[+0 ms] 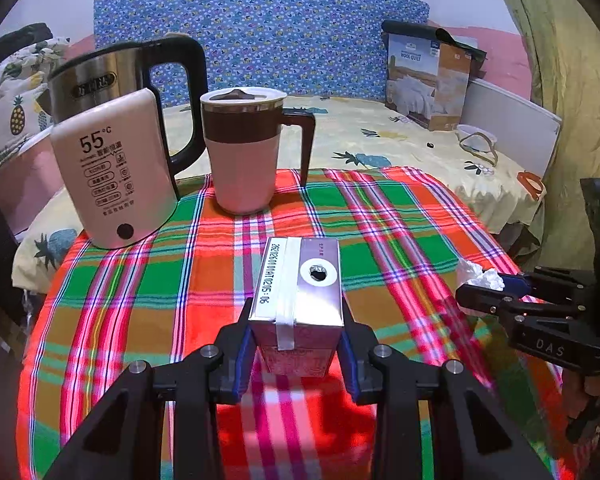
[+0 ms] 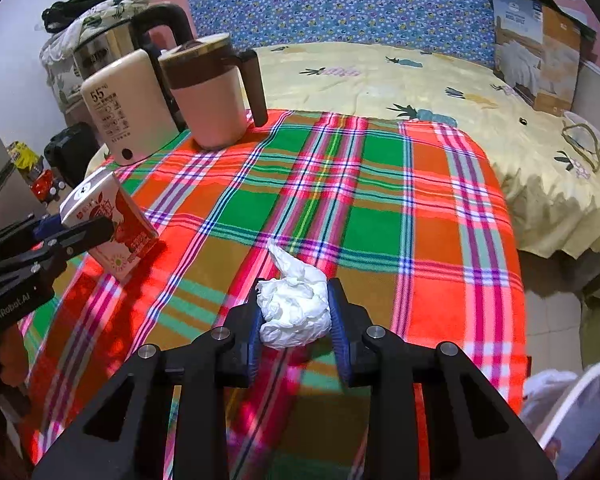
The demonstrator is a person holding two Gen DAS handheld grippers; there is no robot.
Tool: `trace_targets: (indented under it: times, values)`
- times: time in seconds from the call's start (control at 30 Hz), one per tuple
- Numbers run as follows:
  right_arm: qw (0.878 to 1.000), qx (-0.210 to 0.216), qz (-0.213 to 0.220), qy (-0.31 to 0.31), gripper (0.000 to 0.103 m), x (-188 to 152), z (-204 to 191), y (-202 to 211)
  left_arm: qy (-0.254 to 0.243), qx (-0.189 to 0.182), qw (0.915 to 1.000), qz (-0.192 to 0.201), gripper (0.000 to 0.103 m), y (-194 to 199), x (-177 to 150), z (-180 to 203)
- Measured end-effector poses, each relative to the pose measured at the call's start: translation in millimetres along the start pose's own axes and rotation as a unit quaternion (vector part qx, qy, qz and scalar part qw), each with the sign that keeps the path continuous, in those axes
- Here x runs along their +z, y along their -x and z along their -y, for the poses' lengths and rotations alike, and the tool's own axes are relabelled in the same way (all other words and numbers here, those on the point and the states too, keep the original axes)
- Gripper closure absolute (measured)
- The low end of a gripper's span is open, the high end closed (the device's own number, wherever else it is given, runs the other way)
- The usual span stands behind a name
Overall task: Collect trash
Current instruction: 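Grasp the pink-and-white juice carton with the left gripper while the right grasps the white tissue, then carry the juice carton and tissue over the white bin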
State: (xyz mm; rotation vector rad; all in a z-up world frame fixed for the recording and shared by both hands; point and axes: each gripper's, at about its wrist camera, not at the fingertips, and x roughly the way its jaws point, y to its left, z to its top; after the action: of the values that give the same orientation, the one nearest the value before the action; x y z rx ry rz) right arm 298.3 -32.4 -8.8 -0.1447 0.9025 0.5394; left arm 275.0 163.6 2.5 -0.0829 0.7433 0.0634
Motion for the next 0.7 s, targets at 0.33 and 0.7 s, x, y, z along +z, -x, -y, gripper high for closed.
trace_targets:
  times: [0.33,0.7]
  values:
    - [1.0,-0.005,0.01,-0.012,0.072,-18.8,9.6,31.4,0.002,0.004,1.0,-0.002,0.067,40.1,-17.5,37.4]
    - [0.999,0.0,0.032,-0.02,0.072,-50.2,15.2,77.4,0.01,-0.009,0.9999,0.001,0.067,82.4,-43.5,69.1]
